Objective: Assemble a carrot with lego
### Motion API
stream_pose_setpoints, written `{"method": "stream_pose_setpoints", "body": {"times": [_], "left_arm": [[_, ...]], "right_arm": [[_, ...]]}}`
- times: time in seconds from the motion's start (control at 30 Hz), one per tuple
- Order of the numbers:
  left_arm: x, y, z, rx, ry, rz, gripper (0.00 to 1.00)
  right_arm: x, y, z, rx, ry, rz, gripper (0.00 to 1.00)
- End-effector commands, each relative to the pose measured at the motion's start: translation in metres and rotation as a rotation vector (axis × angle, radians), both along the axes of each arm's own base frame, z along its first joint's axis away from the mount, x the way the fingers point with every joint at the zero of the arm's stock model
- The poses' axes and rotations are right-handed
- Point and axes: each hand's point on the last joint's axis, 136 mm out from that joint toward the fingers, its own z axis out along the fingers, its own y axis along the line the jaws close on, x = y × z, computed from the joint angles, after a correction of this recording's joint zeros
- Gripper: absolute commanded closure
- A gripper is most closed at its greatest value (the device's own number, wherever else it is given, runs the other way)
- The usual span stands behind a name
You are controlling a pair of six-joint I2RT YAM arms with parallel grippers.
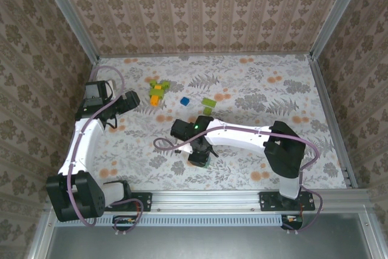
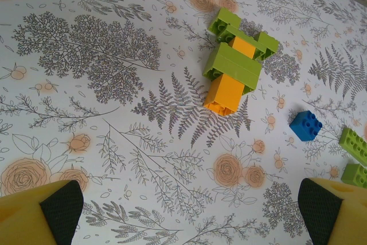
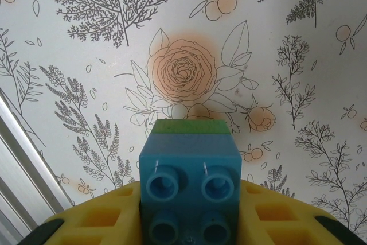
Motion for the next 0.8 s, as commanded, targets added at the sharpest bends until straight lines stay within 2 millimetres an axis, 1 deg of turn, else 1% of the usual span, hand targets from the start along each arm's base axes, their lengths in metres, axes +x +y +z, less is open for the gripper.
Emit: {"method": "stream_pose_setpoints", "body": {"times": [0.0,0.1,0.27,0.37,0.57,0.67,0.77], "left_arm": [[0.0,-0.005,0.004,-0.004,-0.012,-0.025,0.0],[0.001,-0.006,0.005,-0.006,-0.016,-0.028,0.0],[0.001,-0.006,0.004,-0.006,-0.013,-0.027,0.0],[0.001,-0.005,0.003,-0.005,-0.012,-0.025,0.0],[0.001,-0.005,0.003,-0.002,-0.011,-0.024,0.0],[0.001,-0.005,0.003,-0.001,-0.012,-0.026,0.0],[0.001,-0.005,0.003,-0.001,-0.011,-0.024,0.0]], "right_arm": [[0.002,-0.004,-0.007,-0.013,-0.009,0.031,0.67],[0.009,0.003,-0.006,0.072,-0.032,0.003,0.68],[0.029,0.008,0.0,0.168,-0.066,-0.11,0.68],[0.037,0.007,-0.001,0.171,-0.074,-0.163,0.68],[0.042,0.008,-0.007,0.158,-0.077,-0.223,0.66],[0.042,0.008,-0.008,0.161,-0.075,-0.243,0.61],[0.043,0.008,-0.004,0.168,-0.083,-0.253,0.54]]}}
